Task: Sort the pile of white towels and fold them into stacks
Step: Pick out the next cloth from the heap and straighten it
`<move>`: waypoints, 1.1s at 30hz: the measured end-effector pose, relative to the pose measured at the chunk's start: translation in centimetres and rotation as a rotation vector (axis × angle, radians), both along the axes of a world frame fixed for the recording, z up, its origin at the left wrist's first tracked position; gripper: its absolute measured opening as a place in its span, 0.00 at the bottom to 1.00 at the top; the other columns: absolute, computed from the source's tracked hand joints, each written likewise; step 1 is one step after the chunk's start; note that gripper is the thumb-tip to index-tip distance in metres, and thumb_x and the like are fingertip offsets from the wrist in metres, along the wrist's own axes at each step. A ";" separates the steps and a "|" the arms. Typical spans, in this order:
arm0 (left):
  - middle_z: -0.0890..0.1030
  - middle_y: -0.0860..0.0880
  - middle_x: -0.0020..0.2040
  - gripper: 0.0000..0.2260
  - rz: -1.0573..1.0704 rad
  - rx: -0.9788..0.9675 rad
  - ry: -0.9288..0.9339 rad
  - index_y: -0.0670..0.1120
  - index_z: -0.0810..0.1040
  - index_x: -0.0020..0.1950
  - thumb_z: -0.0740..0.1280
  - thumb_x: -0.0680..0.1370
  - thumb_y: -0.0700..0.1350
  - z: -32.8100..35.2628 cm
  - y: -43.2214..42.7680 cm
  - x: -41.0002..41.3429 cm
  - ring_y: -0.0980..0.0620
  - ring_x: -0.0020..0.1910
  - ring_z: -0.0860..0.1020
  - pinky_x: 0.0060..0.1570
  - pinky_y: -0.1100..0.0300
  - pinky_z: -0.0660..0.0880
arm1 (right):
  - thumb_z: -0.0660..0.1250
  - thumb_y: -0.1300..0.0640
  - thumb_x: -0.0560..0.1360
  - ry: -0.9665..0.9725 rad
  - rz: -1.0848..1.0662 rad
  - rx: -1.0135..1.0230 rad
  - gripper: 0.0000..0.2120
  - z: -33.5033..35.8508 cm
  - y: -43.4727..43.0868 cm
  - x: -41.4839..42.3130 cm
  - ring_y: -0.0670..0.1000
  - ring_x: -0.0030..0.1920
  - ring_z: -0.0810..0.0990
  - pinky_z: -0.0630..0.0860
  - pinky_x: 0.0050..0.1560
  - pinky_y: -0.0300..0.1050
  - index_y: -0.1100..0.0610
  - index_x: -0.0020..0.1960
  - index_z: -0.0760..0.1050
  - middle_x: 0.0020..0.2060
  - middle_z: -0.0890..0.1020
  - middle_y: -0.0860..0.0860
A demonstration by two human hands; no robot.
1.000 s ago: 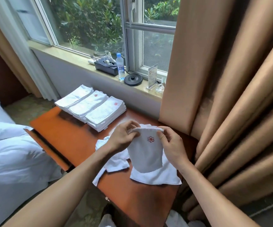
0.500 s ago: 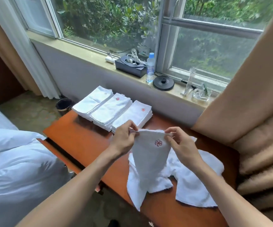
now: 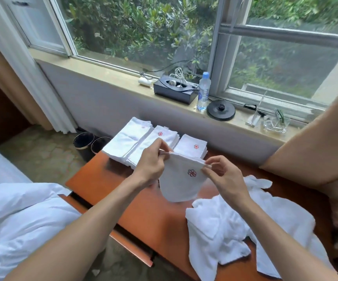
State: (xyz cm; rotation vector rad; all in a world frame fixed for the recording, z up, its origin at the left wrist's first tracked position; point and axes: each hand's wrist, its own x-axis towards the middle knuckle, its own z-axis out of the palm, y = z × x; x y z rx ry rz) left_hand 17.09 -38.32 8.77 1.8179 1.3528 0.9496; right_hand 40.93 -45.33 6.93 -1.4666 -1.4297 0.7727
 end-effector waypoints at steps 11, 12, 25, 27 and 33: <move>0.84 0.51 0.48 0.14 0.103 0.084 0.165 0.48 0.80 0.49 0.63 0.79 0.29 0.6 3.9 -5.7 0.65 0.49 0.81 0.51 0.70 0.75 | 0.76 0.58 0.76 0.093 0.168 -0.010 0.09 -0.7 7.2 -5.1 0.45 0.47 0.84 0.77 0.49 0.34 0.45 0.47 0.81 0.44 0.85 0.39; 0.84 0.50 0.48 0.15 0.100 0.081 0.163 0.49 0.79 0.49 0.62 0.79 0.29 0.6 4.2 -6.5 0.66 0.49 0.81 0.51 0.69 0.75 | 0.76 0.58 0.76 0.082 0.176 -0.020 0.09 -0.7 7.6 -5.8 0.45 0.47 0.84 0.78 0.49 0.36 0.44 0.47 0.80 0.44 0.85 0.38; 0.81 0.58 0.46 0.09 -0.102 0.024 0.062 0.48 0.80 0.49 0.65 0.81 0.35 -1.0 15.1 -18.5 0.71 0.46 0.77 0.45 0.76 0.69 | 0.75 0.60 0.77 0.045 -0.062 -0.057 0.06 -1.5 15.0 -18.1 0.50 0.33 0.81 0.76 0.37 0.35 0.50 0.48 0.81 0.38 0.83 0.49; 0.82 0.56 0.49 0.08 -0.134 0.019 0.086 0.50 0.81 0.50 0.66 0.81 0.37 -0.7 16.8 -20.2 0.72 0.46 0.77 0.48 0.73 0.71 | 0.75 0.60 0.78 0.029 -0.086 -0.074 0.07 -1.1 16.2 -19.9 0.50 0.35 0.81 0.77 0.37 0.35 0.49 0.49 0.81 0.39 0.83 0.49; 0.82 0.52 0.47 0.10 -0.236 -0.019 0.035 0.50 0.81 0.48 0.66 0.80 0.36 -0.6 20.3 -22.0 0.55 0.46 0.80 0.47 0.52 0.80 | 0.73 0.61 0.79 -0.021 -0.143 -0.102 0.09 -0.3 17.1 -22.2 0.49 0.40 0.84 0.82 0.44 0.44 0.47 0.49 0.81 0.42 0.85 0.49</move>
